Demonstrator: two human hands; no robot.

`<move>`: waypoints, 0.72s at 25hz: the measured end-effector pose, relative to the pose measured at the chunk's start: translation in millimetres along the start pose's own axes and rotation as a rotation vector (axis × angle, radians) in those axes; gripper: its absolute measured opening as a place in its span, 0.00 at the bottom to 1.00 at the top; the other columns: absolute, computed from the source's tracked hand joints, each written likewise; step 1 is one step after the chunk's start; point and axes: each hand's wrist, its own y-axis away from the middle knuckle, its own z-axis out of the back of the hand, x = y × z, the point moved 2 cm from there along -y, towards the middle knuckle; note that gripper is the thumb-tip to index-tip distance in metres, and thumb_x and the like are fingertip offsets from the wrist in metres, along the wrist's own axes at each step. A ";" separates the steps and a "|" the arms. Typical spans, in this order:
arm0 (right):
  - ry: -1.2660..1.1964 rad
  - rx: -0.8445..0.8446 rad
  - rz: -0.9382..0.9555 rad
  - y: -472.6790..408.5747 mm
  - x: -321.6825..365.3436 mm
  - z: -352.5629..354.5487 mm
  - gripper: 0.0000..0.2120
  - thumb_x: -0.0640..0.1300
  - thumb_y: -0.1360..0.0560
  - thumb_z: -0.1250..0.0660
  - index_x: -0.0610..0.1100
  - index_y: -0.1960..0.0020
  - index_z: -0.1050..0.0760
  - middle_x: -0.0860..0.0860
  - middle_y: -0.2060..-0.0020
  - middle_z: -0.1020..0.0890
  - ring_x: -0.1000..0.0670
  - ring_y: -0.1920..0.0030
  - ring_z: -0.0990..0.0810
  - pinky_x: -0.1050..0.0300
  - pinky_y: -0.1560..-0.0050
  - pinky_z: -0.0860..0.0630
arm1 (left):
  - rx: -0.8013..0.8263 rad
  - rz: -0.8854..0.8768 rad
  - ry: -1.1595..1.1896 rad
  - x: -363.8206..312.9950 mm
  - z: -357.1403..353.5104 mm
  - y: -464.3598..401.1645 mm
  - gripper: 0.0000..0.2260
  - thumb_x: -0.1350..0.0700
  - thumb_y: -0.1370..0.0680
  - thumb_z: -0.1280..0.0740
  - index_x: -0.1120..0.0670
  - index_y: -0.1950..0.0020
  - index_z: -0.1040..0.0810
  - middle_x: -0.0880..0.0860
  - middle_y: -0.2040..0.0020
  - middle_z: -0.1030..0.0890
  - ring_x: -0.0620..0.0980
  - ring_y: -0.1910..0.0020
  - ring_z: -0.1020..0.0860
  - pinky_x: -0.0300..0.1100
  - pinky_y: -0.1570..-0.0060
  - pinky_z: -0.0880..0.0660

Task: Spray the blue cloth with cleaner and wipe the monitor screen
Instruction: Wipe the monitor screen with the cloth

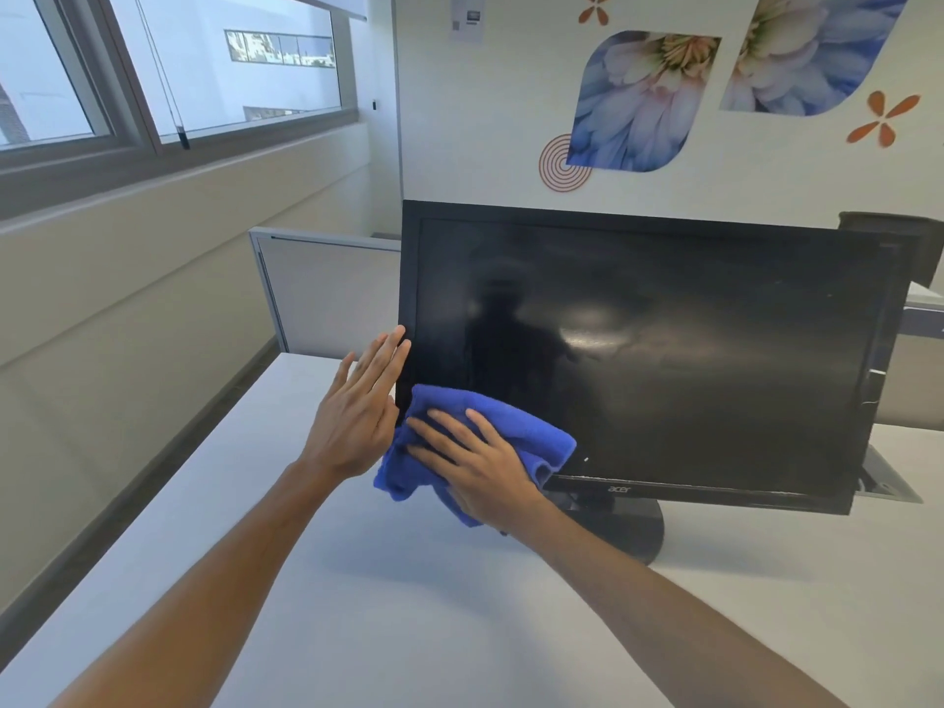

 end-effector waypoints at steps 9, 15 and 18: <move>0.042 -0.214 -0.376 -89.3 -94.0 68.7 0.27 0.45 0.22 0.47 0.48 0.23 0.38 0.50 0.22 0.39 0.45 0.22 0.43 0.43 0.23 0.52 | 0.009 0.013 0.008 0.0 2.8 -0.2 0.29 0.54 0.23 0.53 0.54 0.21 0.49 0.48 0.21 0.51 0.44 0.22 0.53 0.46 0.23 0.49; 0.033 -0.279 -0.448 -139.1 -118.5 93.1 0.28 0.43 0.22 0.42 0.49 0.22 0.40 0.50 0.21 0.41 0.45 0.22 0.44 0.41 0.24 0.49 | -0.001 0.034 -0.085 -9.8 -0.3 -3.7 0.29 0.48 0.21 0.47 0.55 0.21 0.48 0.49 0.20 0.51 0.47 0.21 0.52 0.54 0.24 0.48; 0.047 -0.286 -0.430 -141.6 -120.6 90.8 0.28 0.44 0.21 0.42 0.49 0.22 0.40 0.50 0.22 0.41 0.45 0.22 0.44 0.41 0.24 0.48 | 0.004 0.031 -0.113 -16.7 -1.3 -13.0 0.30 0.45 0.21 0.47 0.55 0.21 0.49 0.50 0.20 0.52 0.49 0.21 0.52 0.55 0.24 0.49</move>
